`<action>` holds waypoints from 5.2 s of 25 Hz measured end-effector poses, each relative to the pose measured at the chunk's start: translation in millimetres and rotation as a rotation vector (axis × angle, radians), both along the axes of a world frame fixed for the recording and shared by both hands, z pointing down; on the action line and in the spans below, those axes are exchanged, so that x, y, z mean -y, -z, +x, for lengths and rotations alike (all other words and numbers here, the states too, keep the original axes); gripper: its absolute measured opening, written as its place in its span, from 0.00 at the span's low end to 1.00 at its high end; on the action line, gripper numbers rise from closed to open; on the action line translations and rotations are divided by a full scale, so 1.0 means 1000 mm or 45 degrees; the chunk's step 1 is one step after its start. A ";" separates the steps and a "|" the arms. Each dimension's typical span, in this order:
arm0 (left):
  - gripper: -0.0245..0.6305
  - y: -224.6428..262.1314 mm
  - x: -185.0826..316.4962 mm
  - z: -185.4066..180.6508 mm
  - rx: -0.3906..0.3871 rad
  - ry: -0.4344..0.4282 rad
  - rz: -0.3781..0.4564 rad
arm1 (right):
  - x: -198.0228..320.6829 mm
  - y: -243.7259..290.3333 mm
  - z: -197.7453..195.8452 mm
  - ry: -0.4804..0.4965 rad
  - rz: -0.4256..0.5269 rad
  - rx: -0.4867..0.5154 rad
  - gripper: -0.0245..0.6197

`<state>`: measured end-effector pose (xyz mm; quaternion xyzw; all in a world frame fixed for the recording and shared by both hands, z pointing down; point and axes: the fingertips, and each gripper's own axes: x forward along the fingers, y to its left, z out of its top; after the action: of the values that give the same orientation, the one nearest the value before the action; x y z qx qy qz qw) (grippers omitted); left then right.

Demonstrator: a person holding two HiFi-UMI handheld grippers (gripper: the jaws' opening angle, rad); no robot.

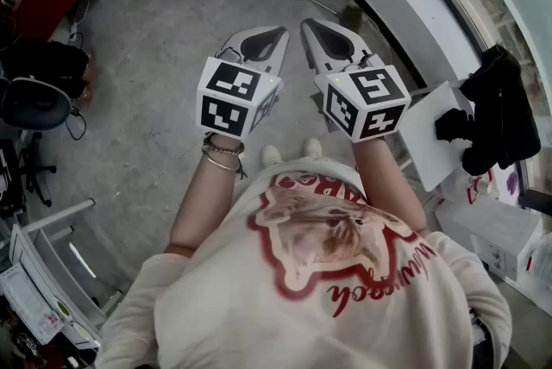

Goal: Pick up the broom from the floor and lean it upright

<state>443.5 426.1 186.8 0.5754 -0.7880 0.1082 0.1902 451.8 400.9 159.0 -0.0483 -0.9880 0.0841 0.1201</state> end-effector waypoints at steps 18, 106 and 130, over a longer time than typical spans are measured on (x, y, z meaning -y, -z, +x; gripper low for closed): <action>0.06 0.014 -0.036 -0.020 0.027 0.020 0.065 | -0.028 0.003 -0.013 -0.033 0.035 0.011 0.08; 0.06 -0.331 0.332 -0.886 -0.140 0.247 0.000 | 0.356 -0.378 -0.864 0.050 0.028 -0.431 0.08; 0.06 -0.595 0.360 -0.892 -0.257 0.254 -0.063 | 0.362 -0.653 -0.876 0.062 0.055 -0.533 0.08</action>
<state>-448.3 66.5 781.5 0.4973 -0.8152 0.0497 0.2926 -424.1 38.7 811.5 -0.0513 -0.9416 0.0682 0.3257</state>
